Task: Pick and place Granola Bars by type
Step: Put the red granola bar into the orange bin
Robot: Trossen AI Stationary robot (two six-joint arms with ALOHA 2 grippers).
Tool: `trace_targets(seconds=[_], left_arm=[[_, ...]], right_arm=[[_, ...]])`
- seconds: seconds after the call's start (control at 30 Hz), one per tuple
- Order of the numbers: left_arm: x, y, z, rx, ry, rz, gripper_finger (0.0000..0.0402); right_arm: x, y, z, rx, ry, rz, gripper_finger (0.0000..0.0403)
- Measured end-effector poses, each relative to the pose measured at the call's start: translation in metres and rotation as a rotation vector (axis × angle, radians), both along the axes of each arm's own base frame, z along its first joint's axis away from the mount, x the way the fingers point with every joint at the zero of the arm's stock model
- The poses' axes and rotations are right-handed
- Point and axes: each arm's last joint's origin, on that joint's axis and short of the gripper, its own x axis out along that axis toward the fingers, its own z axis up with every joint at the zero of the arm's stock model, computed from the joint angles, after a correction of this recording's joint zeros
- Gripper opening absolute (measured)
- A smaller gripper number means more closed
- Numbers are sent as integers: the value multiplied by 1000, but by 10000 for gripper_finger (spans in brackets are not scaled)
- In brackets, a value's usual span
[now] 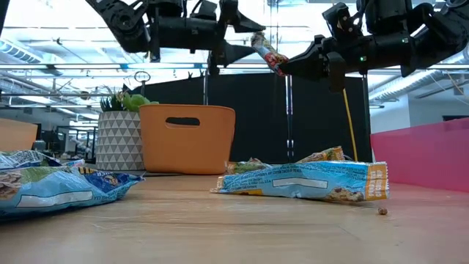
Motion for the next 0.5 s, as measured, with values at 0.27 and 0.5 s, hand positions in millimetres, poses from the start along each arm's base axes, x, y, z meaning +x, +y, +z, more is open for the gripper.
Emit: trace_targets(seconds=[0.27, 0.5], left_arm=[[4, -1, 3, -24, 24, -42, 266], [4, 0, -1, -30, 60, -38, 266]], right_arm=[[0, 0, 0, 0, 0, 0, 4], [0, 0, 0, 0, 0, 0, 4]])
